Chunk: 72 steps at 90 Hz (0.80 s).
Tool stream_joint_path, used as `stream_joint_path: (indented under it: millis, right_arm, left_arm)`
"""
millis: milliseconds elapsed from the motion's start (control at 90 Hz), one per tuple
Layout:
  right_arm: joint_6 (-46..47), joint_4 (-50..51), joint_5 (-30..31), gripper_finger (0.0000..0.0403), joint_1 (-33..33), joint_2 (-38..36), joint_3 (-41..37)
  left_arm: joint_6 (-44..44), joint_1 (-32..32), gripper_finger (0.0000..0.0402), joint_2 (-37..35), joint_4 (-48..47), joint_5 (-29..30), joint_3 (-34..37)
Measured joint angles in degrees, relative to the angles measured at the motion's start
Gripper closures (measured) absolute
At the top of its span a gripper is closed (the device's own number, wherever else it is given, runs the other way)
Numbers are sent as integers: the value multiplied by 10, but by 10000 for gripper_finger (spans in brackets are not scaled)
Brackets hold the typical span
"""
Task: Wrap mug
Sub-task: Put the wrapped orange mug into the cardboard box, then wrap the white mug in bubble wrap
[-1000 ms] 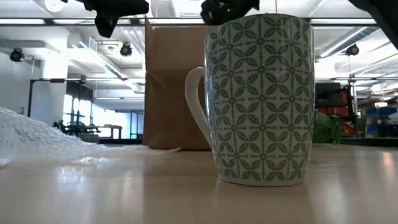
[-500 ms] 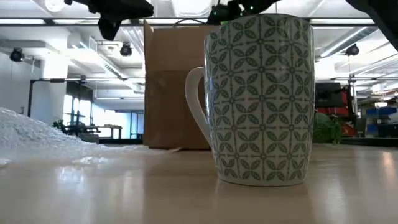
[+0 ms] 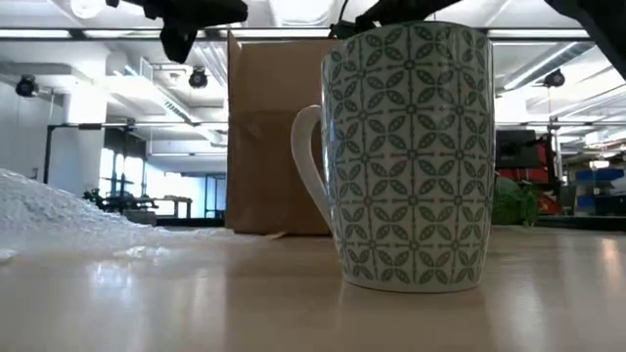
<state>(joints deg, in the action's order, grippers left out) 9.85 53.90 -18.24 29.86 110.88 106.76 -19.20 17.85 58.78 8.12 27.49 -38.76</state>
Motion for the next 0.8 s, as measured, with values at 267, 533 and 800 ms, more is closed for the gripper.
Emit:
stream_joint_path:
  millis: [267,533,800]
  right_arm:
    - [-35,50,1,164,-4,-40,121]
    - [-53,92,2,162,-32,-98,194]
    - [-76,179,-2,186,-152,-159,188]
  left_arm:
    - [0,0,381,0,0,0,0]
    - [0,0,381,0,0,0,0]
    - [0,0,381,0,-7,0,0]
